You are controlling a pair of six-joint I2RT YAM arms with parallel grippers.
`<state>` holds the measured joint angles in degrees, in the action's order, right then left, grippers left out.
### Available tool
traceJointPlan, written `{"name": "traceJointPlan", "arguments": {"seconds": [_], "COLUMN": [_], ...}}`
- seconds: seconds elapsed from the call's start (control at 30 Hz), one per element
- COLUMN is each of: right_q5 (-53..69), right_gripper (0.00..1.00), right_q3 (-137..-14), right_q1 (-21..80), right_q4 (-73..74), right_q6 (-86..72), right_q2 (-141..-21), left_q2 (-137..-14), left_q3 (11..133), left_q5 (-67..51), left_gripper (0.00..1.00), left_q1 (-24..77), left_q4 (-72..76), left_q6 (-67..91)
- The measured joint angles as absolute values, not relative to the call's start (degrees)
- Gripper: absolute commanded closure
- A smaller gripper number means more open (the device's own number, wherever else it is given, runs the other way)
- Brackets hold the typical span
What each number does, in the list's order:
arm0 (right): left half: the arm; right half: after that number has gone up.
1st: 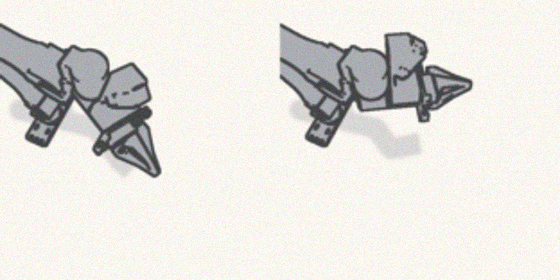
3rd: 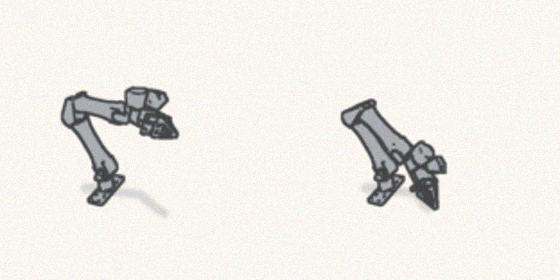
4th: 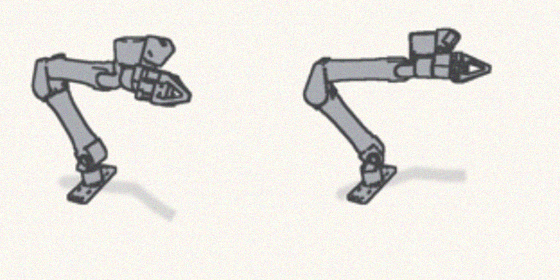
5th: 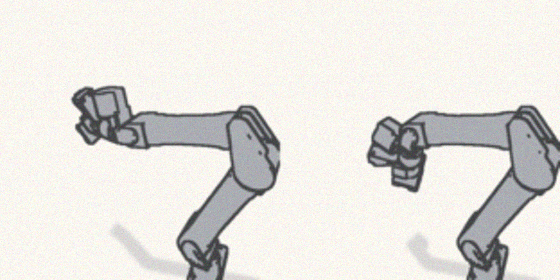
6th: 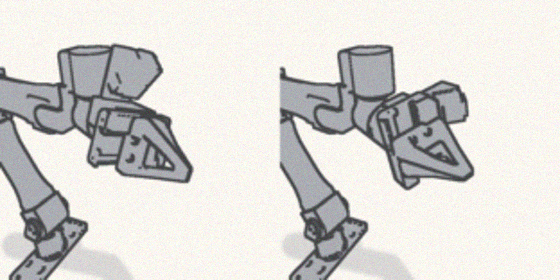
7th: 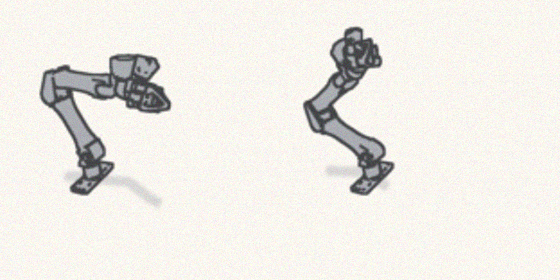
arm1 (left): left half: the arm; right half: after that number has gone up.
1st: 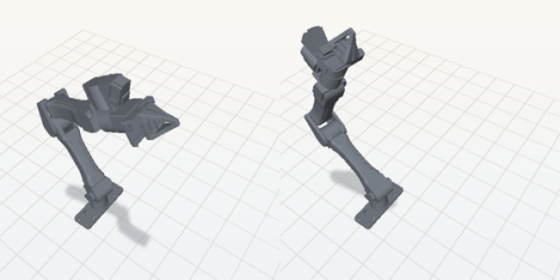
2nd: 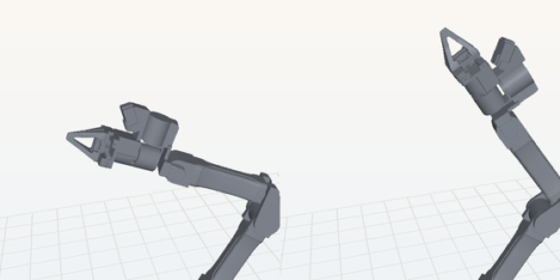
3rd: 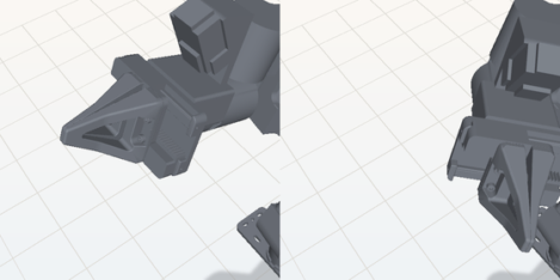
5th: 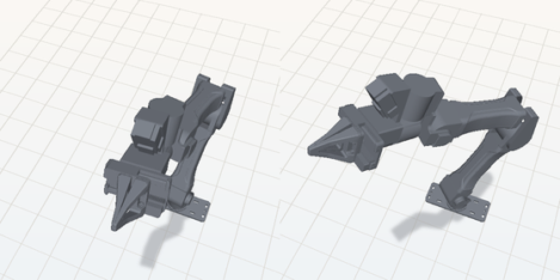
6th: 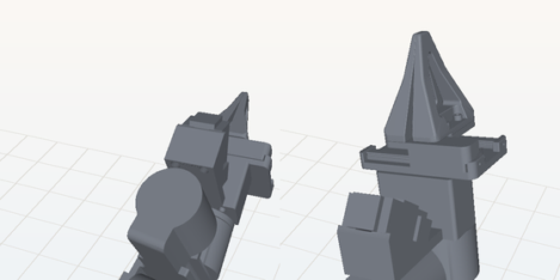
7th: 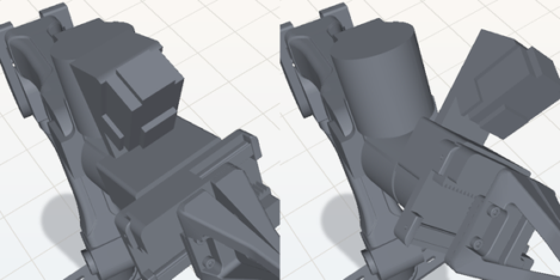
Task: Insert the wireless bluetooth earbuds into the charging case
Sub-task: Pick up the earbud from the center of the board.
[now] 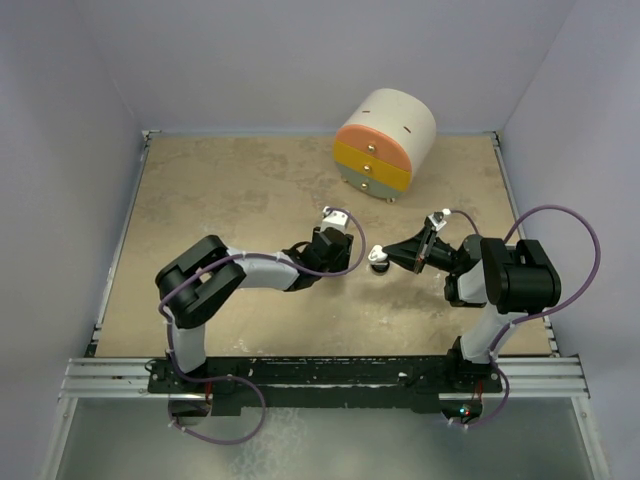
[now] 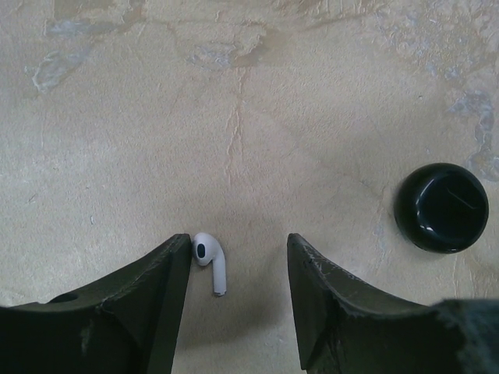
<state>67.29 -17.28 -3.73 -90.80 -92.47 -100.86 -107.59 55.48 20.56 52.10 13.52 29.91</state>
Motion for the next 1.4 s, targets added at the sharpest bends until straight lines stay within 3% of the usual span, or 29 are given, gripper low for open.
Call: {"name": "traceJointPlan", "arguments": {"seconds": [0.63,1.4], "right_q5": [67.3,67.3], "right_gripper": [1.0,1.0], "right_q3": [-17.3,-17.3], "right_q1": [-3.8,-3.8], "right_q4": [-90.8,-90.8], "right_q6": [-92.4,-92.4], "right_q2": [-100.9,-100.9], "left_q2": [-107.9,-110.8], "left_q3": [56.2,64.2], "left_q5": [18.7,22.0], "left_gripper": [0.63,0.71], "left_q1": [51.7,51.8], "left_q4": [12.8,0.2], "left_q6": [27.7,26.9]}}
